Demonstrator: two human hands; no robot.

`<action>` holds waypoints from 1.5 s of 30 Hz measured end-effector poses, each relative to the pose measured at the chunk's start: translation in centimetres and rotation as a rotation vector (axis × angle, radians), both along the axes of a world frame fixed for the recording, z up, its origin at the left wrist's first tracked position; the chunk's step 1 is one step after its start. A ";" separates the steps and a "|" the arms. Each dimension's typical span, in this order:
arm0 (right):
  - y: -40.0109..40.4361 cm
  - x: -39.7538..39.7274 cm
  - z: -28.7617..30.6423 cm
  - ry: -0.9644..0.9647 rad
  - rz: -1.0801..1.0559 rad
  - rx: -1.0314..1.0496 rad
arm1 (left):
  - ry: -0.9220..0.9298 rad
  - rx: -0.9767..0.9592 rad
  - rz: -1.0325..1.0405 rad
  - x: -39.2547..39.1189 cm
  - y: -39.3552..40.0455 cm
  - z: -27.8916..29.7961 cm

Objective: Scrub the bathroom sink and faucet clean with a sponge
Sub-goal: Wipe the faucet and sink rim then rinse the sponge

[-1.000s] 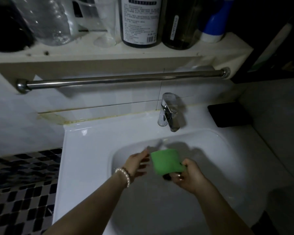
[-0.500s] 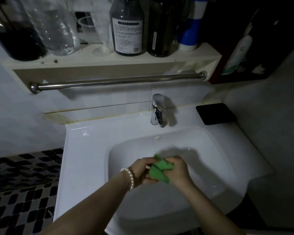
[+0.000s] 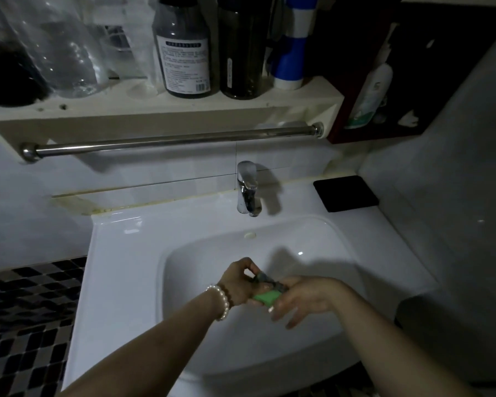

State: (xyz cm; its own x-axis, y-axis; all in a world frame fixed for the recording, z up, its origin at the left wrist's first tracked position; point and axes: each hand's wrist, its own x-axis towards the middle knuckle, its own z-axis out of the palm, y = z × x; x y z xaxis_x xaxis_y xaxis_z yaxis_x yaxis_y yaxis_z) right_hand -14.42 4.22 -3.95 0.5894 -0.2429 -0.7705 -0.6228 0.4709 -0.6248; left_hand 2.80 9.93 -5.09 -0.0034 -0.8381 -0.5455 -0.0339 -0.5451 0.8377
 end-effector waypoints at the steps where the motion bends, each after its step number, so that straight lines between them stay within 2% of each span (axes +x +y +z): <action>1: -0.1 0.5 0.1 0.037 0.035 0.016 | 0.002 -0.027 0.023 -0.3 -0.3 0.3; 4: -0.8 1.2 0.2 0.169 0.091 -0.080 | -0.058 -0.084 0.027 -0.6 -1.1 0.4; 9: -1.7 1.3 -0.2 0.235 0.183 -0.024 | -0.098 -0.099 -0.067 -0.4 -1.2 0.4; 12: -1.8 1.5 -1.3 0.349 0.124 -0.169 | -0.115 -0.103 -0.030 -0.9 -1.4 0.5; 13: -2.1 1.4 -1.4 0.389 0.066 -0.196 | -0.243 -0.160 -0.054 -1.1 -1.2 0.7; 14: -2.5 1.2 -1.3 0.415 0.008 -0.192 | -0.483 -0.299 -0.117 -1.0 -0.7 0.7; 15: -2.9 0.9 -1.0 0.430 -0.037 -0.158 | -0.754 -0.504 -0.195 -0.8 -0.4 0.2; 17: -3.7 0.4 -0.1 0.448 -0.051 -0.055 | -1.030 -0.890 -0.468 -0.3 0.6 -1.3; 18: -3.9 0.4 0.4 0.446 -0.015 -0.001 | -1.095 -0.939 -0.616 -0.3 1.0 -1.7; 20: -3.9 0.7 1.1 0.420 0.096 0.095 | -1.134 -0.856 -0.763 -0.5 0.8 -2.1; 22: -3.7 1.5 1.6 0.366 0.207 0.147 | -1.118 -0.902 -0.717 -1.0 -0.1 -2.1; 24: -3.6 2.0 2.1 0.336 0.249 0.173 | -1.091 -1.089 -0.612 -1.2 -1.5 -1.2; 25: -3.6 2.1 2.3 0.332 0.257 0.177 | -1.107 -1.165 -0.560 -1.1 -2.3 -0.6; 27: -3.8 2.4 2.5 0.339 0.264 0.155 | -1.217 -1.209 -0.620 -0.9 -4.0 0.6; 28: -3.9 2.6 2.7 0.357 0.252 0.124 | -1.287 -1.159 -0.688 -0.9 -4.6 1.1; 30: -4.2 3.2 2.9 0.430 0.219 -0.046 | -1.372 -0.880 -0.809 -1.2 -5.7 2.5; 33: -4.7 4.0 2.9 0.544 0.296 -0.564 | -1.374 -0.434 -0.855 -2.2 -6.7 3.8; 35: -4.9 4.2 2.5 0.566 0.405 -0.899 | -1.324 -0.276 -0.896 -2.8 -7.4 4.5; 38: -5.1 3.7 2.3 0.509 0.488 -1.247 | -1.190 -0.066 -1.016 -2.6 -8.0 5.0; 40: -5.5 3.6 2.6 0.473 0.540 -1.381 | -1.066 0.113 -1.013 -1.7 -7.9 5.5; 42: -5.8 3.8 2.5 0.470 0.616 -1.471 | -0.860 0.235 -0.858 -1.1 -7.7 5.6; 45: -6.3 3.7 1.9 0.443 0.657 -1.585 | -0.555 0.224 -0.586 -1.3 -7.6 5.4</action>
State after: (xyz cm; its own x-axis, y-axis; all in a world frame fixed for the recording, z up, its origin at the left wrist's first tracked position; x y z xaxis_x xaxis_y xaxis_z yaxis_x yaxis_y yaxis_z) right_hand -10.76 -2.04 -2.06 0.7193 -0.6745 -0.1662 -0.6751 -0.7351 0.0616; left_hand 1.49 2.31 0.31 -0.0865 -0.6561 -0.7497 -0.7391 -0.4623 0.4899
